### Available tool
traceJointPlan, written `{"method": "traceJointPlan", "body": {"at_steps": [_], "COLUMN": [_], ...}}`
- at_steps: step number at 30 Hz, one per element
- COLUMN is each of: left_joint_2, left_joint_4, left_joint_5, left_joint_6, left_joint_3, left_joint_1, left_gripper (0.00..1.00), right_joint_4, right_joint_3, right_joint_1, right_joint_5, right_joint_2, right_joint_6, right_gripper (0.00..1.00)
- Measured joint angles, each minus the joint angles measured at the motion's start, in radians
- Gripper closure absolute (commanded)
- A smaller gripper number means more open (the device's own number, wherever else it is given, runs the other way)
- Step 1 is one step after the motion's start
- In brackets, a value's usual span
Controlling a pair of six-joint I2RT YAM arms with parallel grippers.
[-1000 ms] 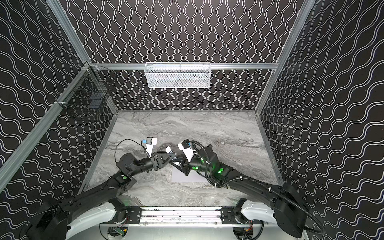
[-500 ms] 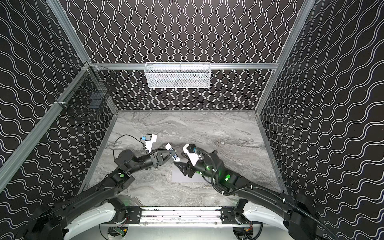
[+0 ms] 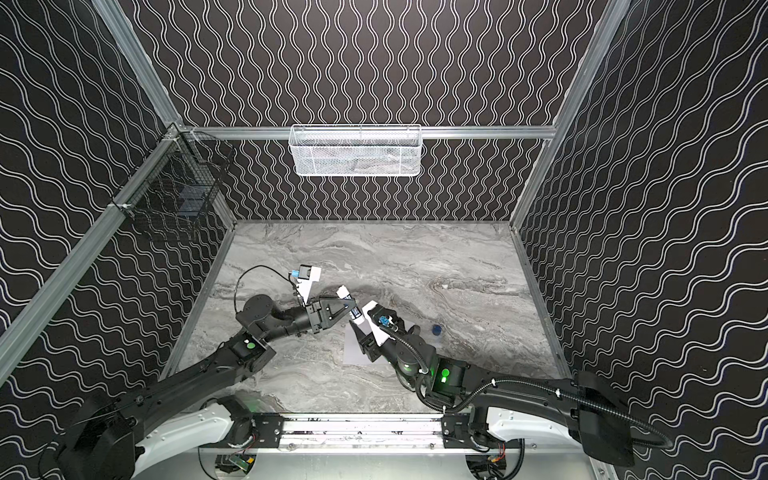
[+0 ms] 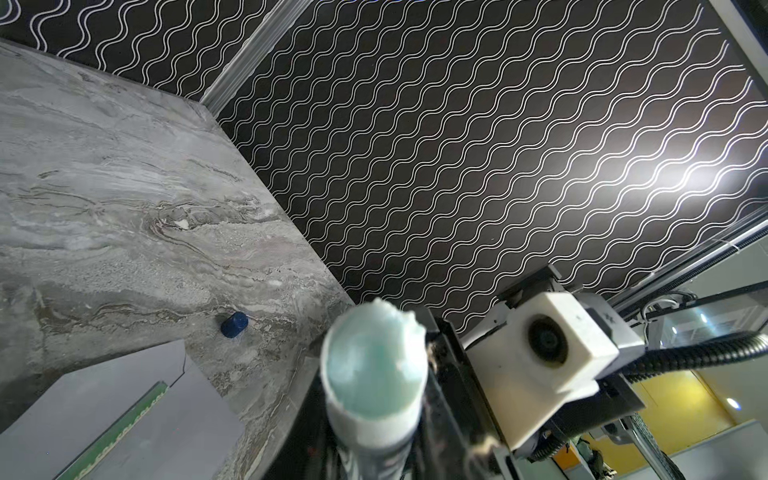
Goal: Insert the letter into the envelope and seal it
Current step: 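Open the right gripper and slide it down the stick while the left holds it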
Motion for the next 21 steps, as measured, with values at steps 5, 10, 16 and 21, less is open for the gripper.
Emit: {"method": "traceJointPlan", "body": {"at_steps": [5, 10, 16, 21], "left_joint_2": [-0.014, -0.019, -0.034, -0.05], "left_joint_4": [0.0, -0.002, -0.021, -0.029], "left_joint_5": [-0.004, 0.0, -0.008, 0.021], "left_joint_6": [0.0, 0.0, 0.012, 0.036], "left_joint_3": [0.0, 0.0, 0.007, 0.019], "left_joint_1": [0.0, -0.002, 0.0, 0.0], "left_gripper": [1.0, 1.0, 1.0, 1.0], "right_joint_4": [0.002, -0.018, -0.064, -0.14], "right_joint_3": [0.015, 0.031, 0.061, 0.093], "right_joint_1": [0.004, 0.003, 0.0, -0.024], "right_joint_5": [-0.039, -0.072, -0.117, -0.247], "right_joint_2": [0.005, 0.0, -0.002, -0.038], "right_joint_6": [-0.004, -0.003, 0.006, 0.058], "right_gripper": [0.61, 0.71, 0.88, 0.98]}}
